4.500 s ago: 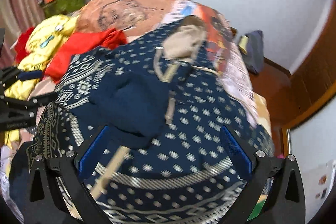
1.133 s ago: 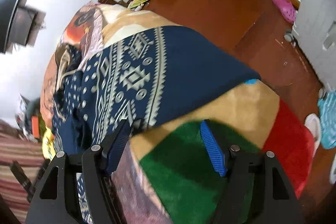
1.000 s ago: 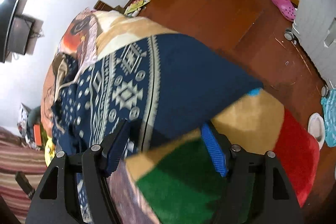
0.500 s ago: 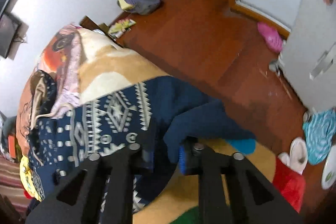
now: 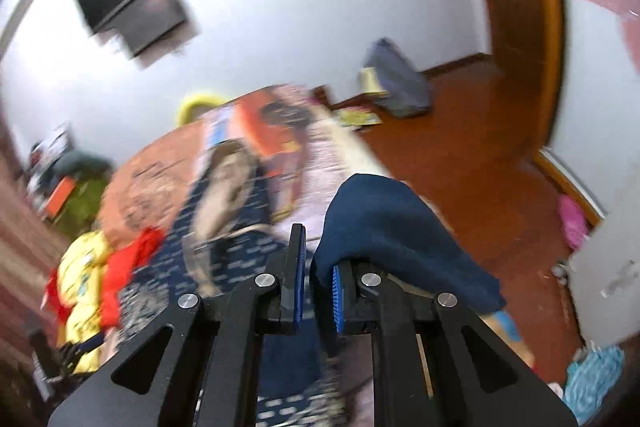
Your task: Fold large clothes
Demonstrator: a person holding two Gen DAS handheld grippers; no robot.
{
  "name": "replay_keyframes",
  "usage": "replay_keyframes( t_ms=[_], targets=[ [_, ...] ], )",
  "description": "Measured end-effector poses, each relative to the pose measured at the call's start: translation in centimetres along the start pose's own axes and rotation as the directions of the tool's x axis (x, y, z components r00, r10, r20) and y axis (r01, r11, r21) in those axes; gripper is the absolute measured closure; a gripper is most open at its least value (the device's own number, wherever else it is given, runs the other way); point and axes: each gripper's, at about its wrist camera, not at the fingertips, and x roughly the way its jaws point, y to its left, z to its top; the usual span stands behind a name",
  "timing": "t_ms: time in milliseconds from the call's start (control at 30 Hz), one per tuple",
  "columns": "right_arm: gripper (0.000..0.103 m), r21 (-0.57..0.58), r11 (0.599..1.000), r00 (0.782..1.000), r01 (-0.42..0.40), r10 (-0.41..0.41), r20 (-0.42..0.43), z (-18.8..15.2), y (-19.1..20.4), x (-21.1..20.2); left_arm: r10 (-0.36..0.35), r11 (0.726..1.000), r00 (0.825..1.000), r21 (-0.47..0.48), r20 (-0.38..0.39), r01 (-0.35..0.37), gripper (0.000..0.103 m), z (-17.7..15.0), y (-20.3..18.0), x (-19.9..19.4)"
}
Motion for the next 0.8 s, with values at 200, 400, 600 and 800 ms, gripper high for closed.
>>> replay_keyframes(
  t_ms=[200, 400, 600, 800],
  targets=[
    [0.093, -0.09, 0.992, 0.987, -0.084, 0.07, -0.142, -3.8, 5.4, 4.1, 0.002, 1.0, 1.0, -0.01, 0.008, -0.002, 0.02, -1.3, 1.4, -1.5],
    [0.092, -0.148, 0.984, 0.942, -0.097, 0.043, -0.333, -8.9, 7.2, 8.9, 0.013, 1.0, 1.0, 0.001, -0.011, -0.013, 0.02, -2.8, 2.3, -1.7],
    [0.083, -0.15, 0.985, 0.893, -0.083, 0.006, -0.449, -11.5, 6.6, 10.4, 0.02, 1.0, 0.999, 0.023, -0.035, -0.02, 0.02, -3.6, 2.0, -1.1],
    [0.061, -0.109, 0.985, 0.872, -0.134, 0.065, -0.485, -10.8, 5.4, 7.8, 0.002, 0.999, 0.999, 0.033, -0.042, -0.001, 0.02, -3.3, 0.8, -0.4]
  ],
)
